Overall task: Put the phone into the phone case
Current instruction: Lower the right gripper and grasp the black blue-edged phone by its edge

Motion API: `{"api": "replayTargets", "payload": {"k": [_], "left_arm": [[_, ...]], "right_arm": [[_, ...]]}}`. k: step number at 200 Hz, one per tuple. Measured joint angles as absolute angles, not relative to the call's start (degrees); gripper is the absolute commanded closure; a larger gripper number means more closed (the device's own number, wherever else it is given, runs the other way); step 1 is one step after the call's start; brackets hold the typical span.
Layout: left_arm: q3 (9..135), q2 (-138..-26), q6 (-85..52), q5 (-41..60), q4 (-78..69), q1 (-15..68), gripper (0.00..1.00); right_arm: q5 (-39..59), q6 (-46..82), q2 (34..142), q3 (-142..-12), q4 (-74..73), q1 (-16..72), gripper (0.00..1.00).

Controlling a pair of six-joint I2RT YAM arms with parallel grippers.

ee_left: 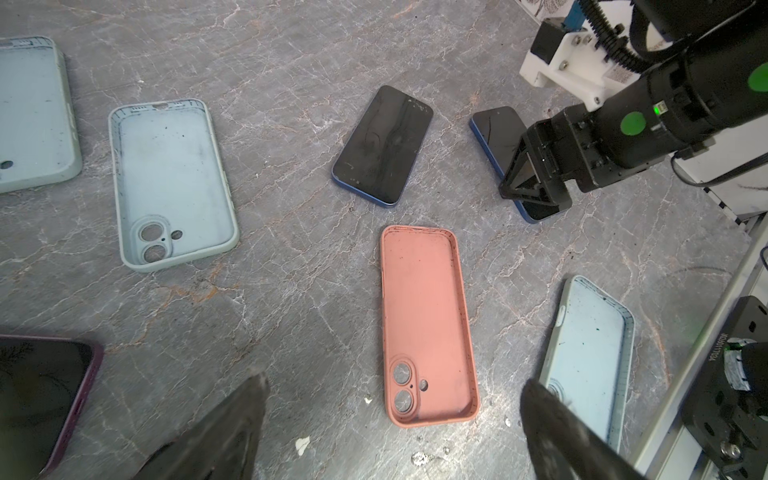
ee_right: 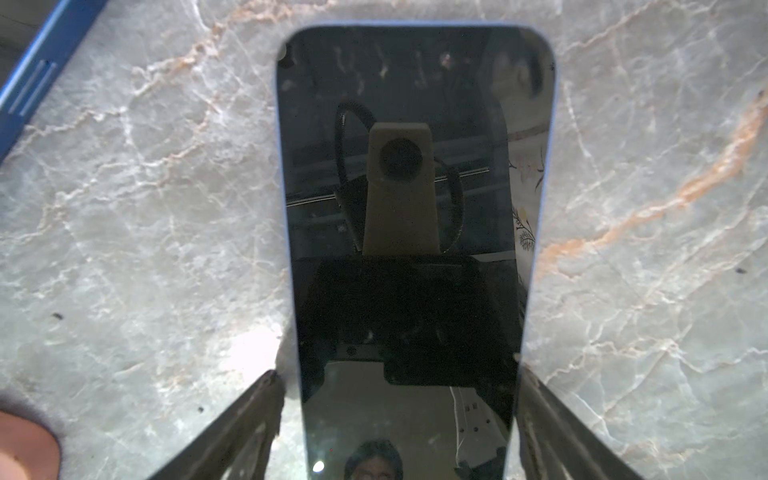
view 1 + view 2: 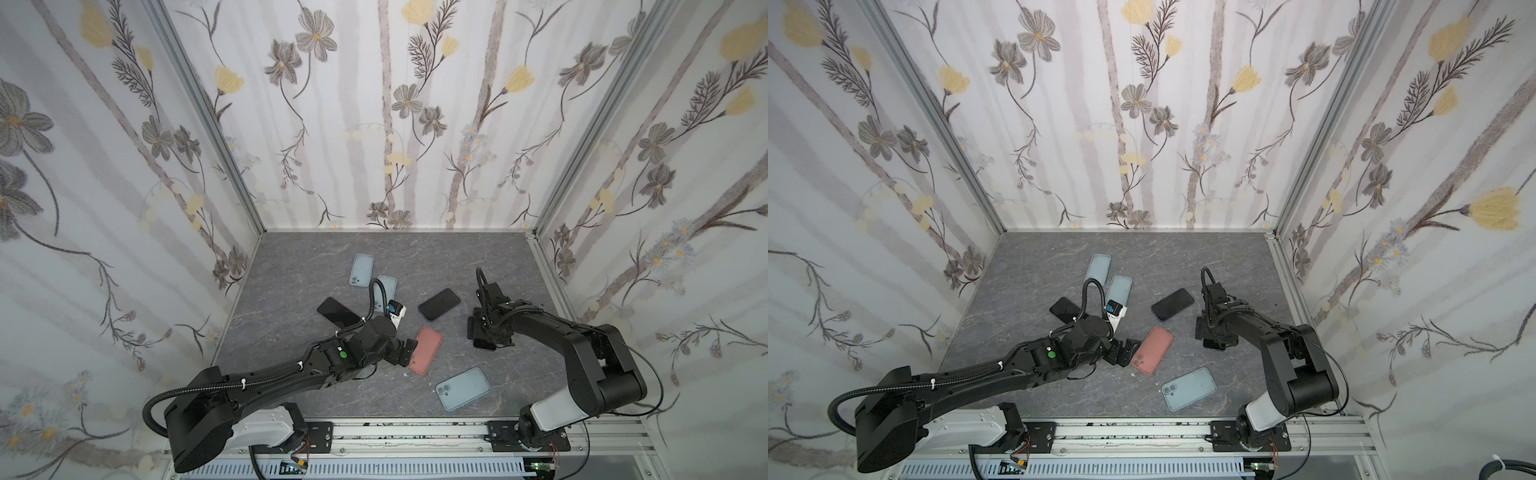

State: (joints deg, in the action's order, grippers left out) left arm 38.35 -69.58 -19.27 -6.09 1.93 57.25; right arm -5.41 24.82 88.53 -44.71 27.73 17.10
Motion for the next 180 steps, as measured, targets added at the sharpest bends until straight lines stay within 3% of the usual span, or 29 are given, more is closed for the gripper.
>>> {"api": "replayTargets", "payload": {"k": [126,180], "left_arm": [[39.9,-69.21,-18.5,-7.27,4.12,57.21,0.04],[41.17,-69.49,-19.53,-6.74,4.97,57.17,0.04]], "right_arm": [[-5.69,23.9,86.63,-41.56,24.71,17.02,0.26],[-5.74,24.16,85.97,-40.34,23.4,16.91,0.35]]}}
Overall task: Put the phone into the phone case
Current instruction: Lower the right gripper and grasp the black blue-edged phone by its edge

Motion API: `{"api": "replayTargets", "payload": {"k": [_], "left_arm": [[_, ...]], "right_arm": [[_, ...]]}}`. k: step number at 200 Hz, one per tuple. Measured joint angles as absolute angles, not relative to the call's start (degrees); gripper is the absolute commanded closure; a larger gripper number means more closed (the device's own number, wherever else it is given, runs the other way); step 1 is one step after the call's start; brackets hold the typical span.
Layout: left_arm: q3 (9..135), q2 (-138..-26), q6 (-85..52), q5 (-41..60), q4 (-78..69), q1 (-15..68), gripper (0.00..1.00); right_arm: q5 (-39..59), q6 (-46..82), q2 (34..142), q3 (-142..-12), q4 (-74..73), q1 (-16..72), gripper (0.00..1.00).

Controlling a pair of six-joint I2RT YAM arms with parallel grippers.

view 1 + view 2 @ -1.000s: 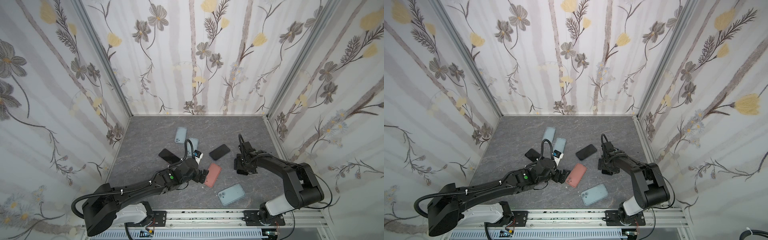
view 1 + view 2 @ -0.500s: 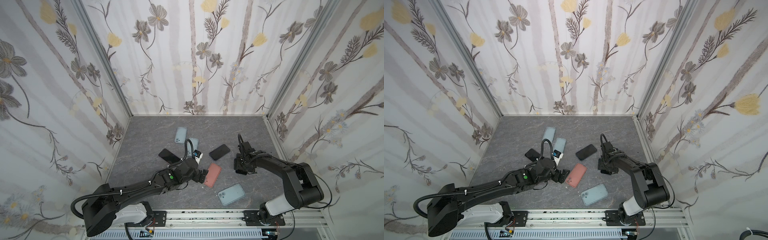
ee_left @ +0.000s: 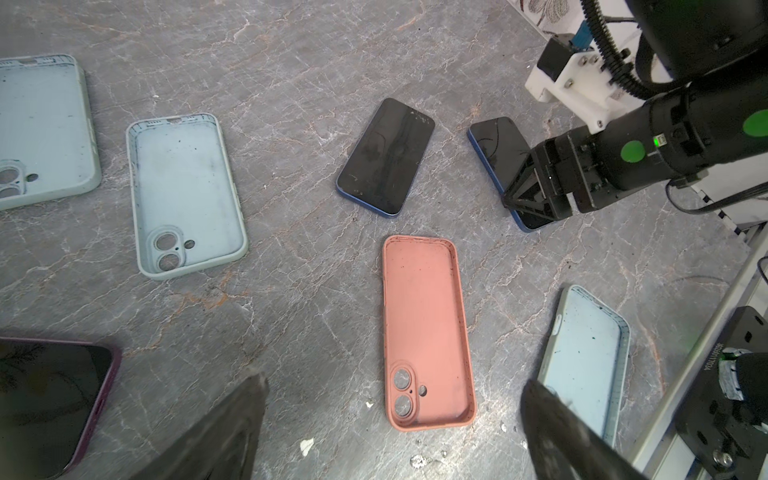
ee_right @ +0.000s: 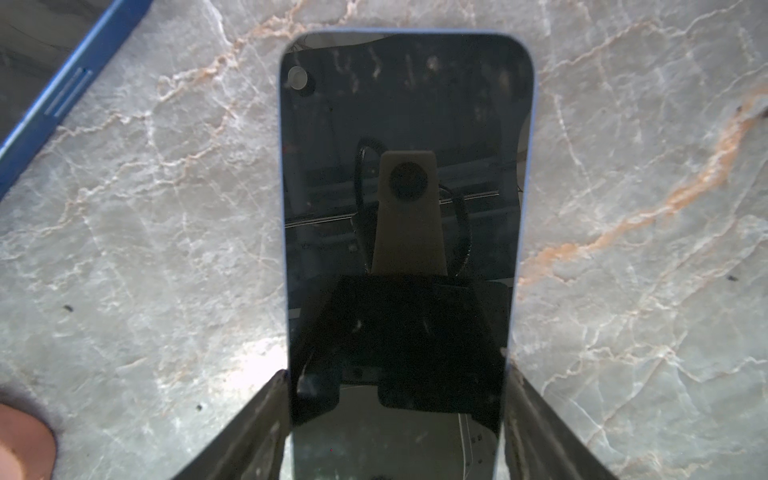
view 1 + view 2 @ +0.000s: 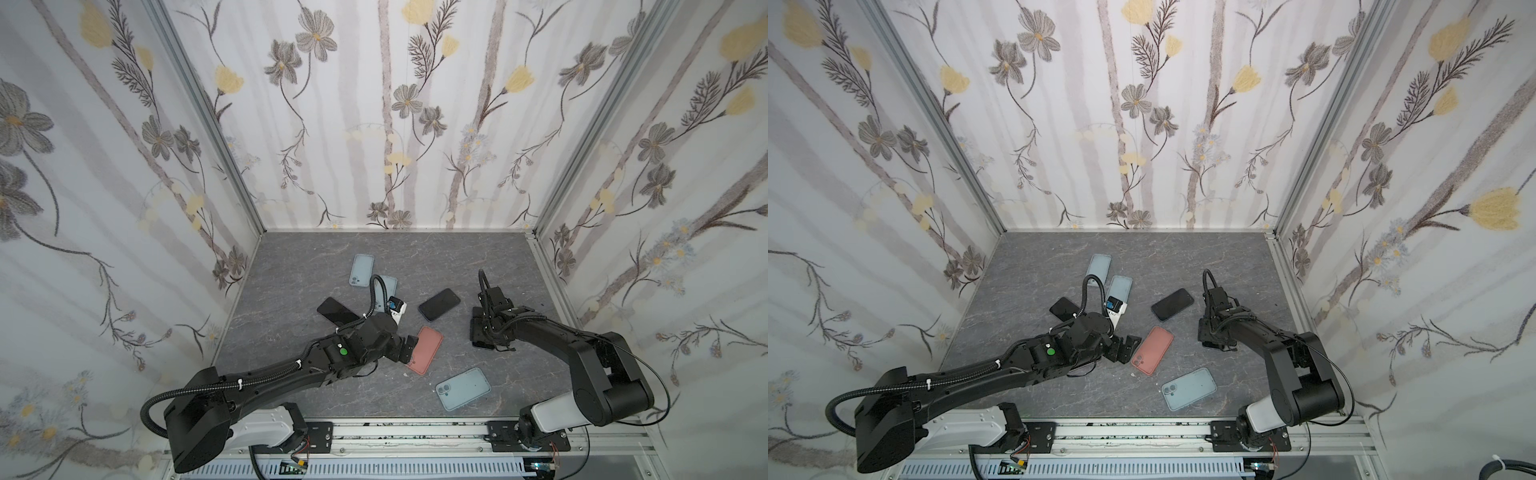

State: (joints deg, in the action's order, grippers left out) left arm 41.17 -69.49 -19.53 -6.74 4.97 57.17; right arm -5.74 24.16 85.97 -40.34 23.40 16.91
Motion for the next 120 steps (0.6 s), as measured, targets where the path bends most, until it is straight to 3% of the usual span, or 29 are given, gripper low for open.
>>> {"api": "replayTargets", "payload": {"k": [120], "left_arm": [[42.74,-69.76,-22.5,-6.81,6.68,56.12,0.05]], "right_arm": [[-5.06,25.02,83.18,-38.63,21.43,16.91,0.44]]}}
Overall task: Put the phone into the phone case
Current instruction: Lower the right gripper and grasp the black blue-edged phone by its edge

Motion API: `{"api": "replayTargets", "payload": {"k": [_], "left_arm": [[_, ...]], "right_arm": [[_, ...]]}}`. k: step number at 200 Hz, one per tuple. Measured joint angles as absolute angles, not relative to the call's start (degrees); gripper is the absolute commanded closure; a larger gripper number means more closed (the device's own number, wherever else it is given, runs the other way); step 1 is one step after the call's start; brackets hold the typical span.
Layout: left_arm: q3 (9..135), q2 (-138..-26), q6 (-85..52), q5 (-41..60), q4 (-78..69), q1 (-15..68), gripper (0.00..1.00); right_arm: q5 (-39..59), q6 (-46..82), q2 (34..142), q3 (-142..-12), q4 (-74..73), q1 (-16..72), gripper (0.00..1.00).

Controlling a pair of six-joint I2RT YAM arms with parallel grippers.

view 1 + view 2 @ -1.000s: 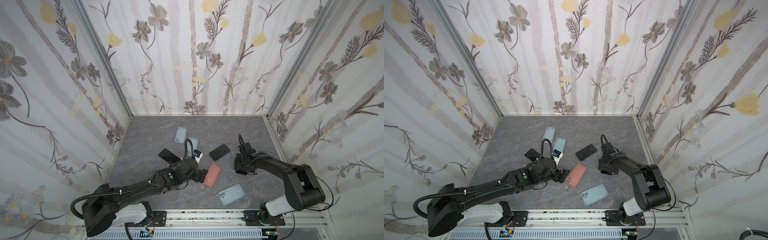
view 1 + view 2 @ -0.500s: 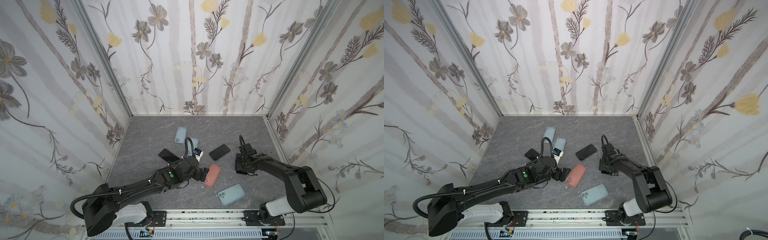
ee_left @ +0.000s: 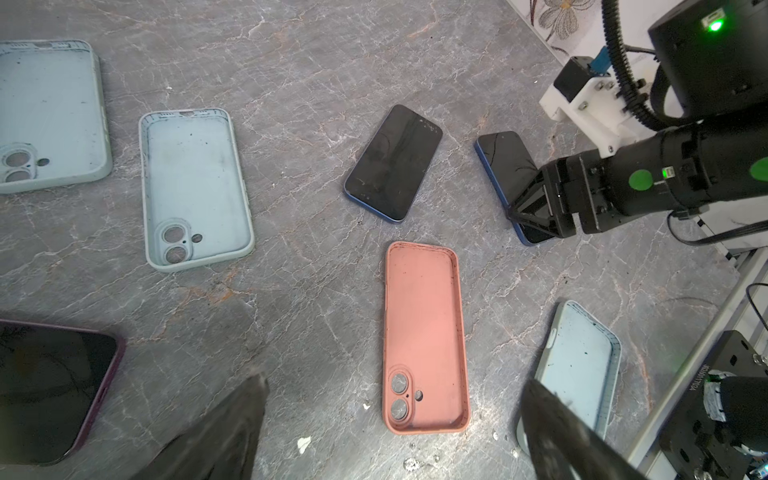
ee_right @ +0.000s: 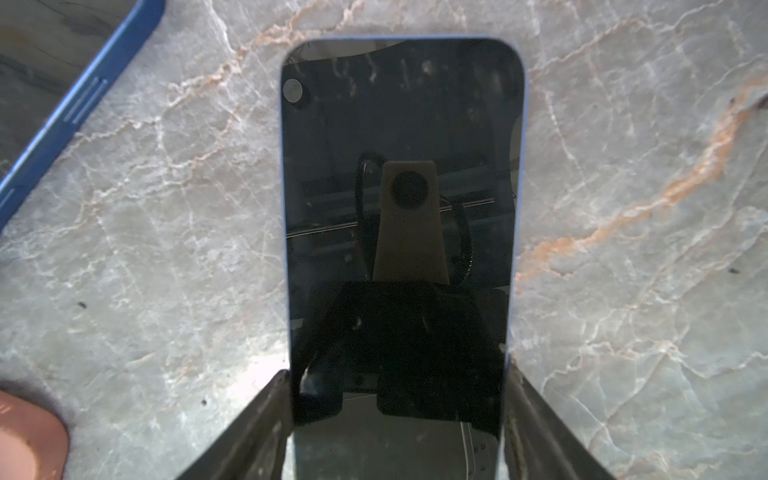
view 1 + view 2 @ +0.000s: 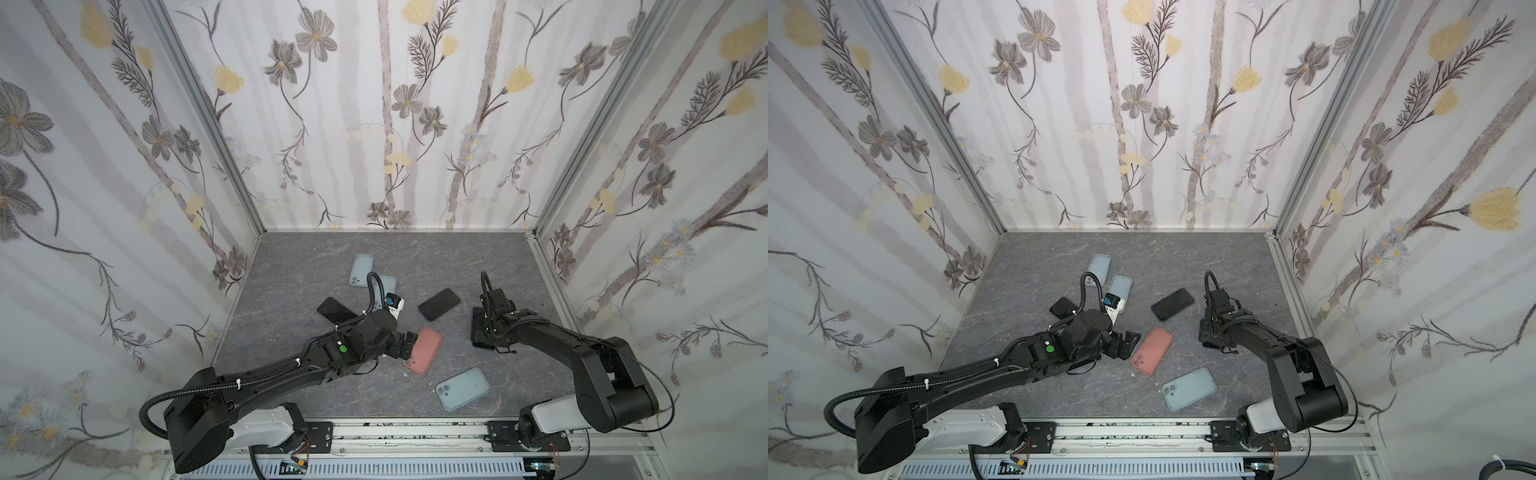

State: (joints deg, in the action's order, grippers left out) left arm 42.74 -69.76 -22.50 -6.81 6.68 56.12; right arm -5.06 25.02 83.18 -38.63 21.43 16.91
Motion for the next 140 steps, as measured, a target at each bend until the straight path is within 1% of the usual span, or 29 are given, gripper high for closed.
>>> {"api": "replayTargets", "payload": {"k": [59,140], "left_arm": [[42.81,-71.05,-24.03,-5.82,7.53,54.78,0.05],[45.15,-71.77,-24.97,-3.62,8.1,52.01,0.05]], "right_arm": [[-4.4,25.76,80.82,-37.45,22.79,18.0,0.45],[-3.38,26.55,73.63,-34.41,21.96,18.26,0.47]]}}
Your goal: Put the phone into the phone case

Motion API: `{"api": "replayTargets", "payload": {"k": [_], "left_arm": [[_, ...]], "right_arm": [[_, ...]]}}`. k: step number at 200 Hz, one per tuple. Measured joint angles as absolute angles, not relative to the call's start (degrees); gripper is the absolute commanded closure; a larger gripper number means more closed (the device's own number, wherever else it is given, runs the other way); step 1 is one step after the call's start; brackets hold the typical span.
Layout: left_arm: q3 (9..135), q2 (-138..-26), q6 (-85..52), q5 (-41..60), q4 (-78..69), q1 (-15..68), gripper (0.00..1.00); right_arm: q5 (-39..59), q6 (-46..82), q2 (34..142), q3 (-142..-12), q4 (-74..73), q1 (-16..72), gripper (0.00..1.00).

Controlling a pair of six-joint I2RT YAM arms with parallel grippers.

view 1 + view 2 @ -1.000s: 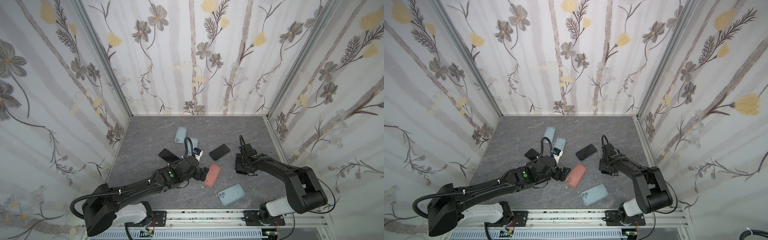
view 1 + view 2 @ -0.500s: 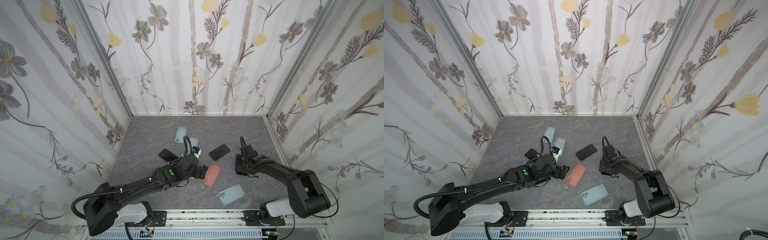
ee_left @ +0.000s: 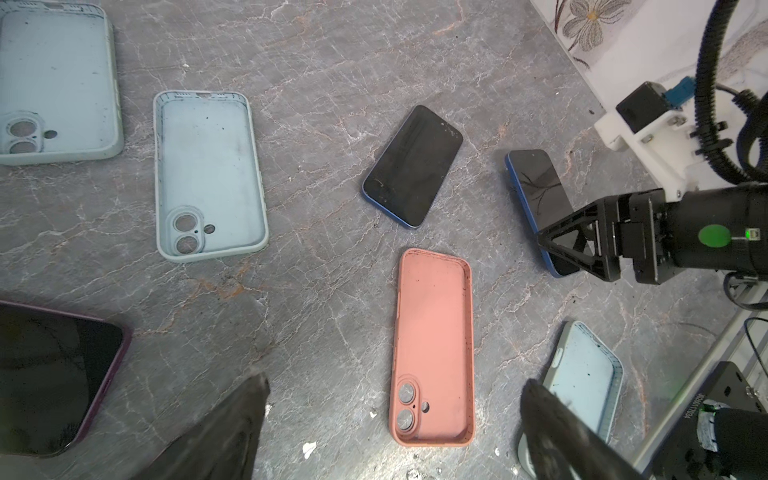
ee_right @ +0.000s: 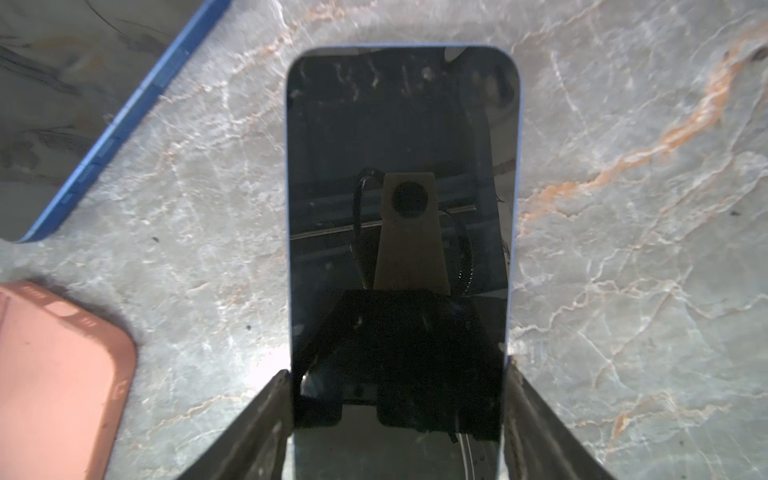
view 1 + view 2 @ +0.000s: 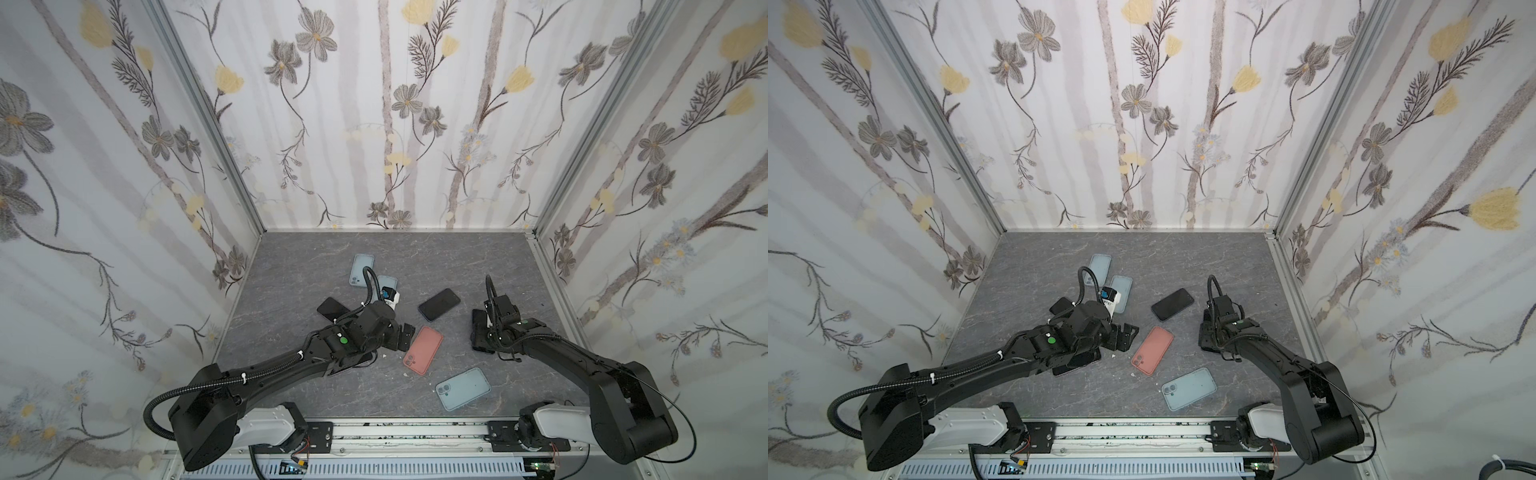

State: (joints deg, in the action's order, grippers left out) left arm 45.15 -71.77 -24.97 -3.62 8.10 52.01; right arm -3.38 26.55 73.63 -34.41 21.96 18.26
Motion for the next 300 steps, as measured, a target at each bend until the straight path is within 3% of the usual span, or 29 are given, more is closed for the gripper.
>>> {"api": "replayTargets", "payload": {"k": [126,172,242,300], "left_arm": [[59.81,-76.64,-25.5,3.86,11.97,46.61,0.09],[66.74,-82.41,-26.59,11.31,10.72,43.66,0.13],[76.73,-90.76,-29.54,24.84,10.11,40.4,0.27],[76.6,-92.27,-30.44,32.36,10.46,40.07,0.5]], "right_arm": [[-3.36,22.87,62.06,-33.74,18.87,19.99,0.49],[-2.79,19.79,57.98,-34.04,16.43,24.03,0.49],[0.36,13.76,54.96,-36.34,12.08,31.29,0.5],[3.53,10.11,55.02,-38.15,10.35,35.09,0.5]]}}
